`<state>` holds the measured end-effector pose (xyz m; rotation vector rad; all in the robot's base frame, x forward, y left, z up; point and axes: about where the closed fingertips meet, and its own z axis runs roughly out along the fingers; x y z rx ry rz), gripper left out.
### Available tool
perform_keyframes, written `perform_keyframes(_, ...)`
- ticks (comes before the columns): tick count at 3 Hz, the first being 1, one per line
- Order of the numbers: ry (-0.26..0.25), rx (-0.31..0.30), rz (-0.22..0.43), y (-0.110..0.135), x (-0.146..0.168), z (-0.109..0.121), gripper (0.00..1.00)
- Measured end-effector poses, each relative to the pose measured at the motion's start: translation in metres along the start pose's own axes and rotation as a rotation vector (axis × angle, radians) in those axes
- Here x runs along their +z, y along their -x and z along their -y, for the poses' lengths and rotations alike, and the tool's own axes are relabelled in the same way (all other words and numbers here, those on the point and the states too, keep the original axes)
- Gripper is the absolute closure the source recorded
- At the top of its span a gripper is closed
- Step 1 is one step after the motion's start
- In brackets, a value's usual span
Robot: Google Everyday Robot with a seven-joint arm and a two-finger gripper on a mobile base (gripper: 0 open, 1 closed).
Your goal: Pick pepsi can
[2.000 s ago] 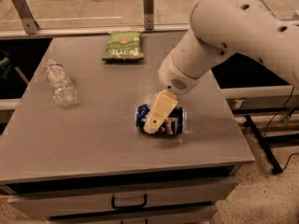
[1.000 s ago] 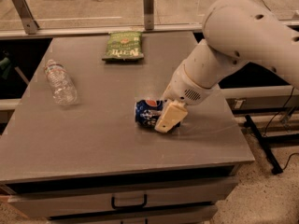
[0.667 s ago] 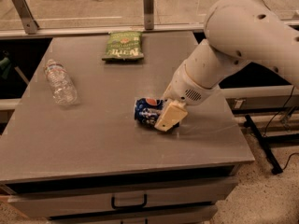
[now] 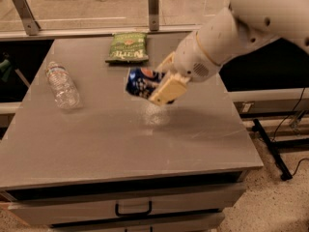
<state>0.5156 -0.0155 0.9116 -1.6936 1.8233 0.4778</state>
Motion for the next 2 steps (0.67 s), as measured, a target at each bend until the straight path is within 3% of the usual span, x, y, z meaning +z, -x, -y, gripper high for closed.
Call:
perform_keyframes(1,-0.034,-0.054,0.212,0.049,-0.027,0.029,1.0)
perform_keyframes(2,-0.041,-0.064,0.244,0.061,-0.035,0.031,1.0)
